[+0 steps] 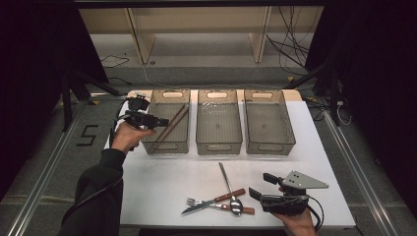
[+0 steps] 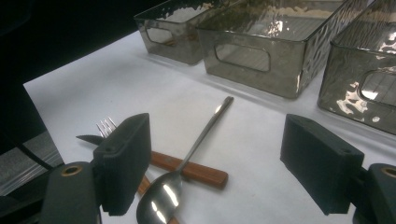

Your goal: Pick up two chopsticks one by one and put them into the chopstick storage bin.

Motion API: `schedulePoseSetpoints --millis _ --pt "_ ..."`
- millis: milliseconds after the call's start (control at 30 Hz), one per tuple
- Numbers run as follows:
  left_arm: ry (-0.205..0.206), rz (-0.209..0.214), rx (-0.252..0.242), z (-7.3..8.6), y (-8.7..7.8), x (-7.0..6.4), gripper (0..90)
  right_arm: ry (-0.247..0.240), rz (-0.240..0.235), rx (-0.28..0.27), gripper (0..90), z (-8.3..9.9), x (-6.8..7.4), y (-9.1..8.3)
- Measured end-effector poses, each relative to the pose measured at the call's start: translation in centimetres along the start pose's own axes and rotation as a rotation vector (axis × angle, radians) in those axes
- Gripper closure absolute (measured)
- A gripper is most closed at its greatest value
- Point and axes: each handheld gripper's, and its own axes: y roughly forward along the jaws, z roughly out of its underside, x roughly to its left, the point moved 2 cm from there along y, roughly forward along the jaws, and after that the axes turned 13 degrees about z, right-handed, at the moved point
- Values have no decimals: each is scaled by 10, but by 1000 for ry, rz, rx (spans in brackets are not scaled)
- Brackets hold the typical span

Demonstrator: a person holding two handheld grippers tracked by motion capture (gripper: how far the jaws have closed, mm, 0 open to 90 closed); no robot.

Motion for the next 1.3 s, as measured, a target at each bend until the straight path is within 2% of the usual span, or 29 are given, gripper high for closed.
schedulePoseSetpoints --millis 267,533,967,1200,1300 --pt "28 33 -50 27 -10 -14 223 -1 5 6 253 -2 2 1" --pt "53 89 -84 52 -13 -23 191 4 15 11 253 -3 1 1" --pt "64 144 -151 84 -18 -37 164 18 29 37 253 -9 1 6" --pt "93 170 -173 98 -20 -47 159 16 27 63 253 -12 2 12" --pt "99 171 -200 103 -22 -49 159 11 25 68 252 -15 3 15"
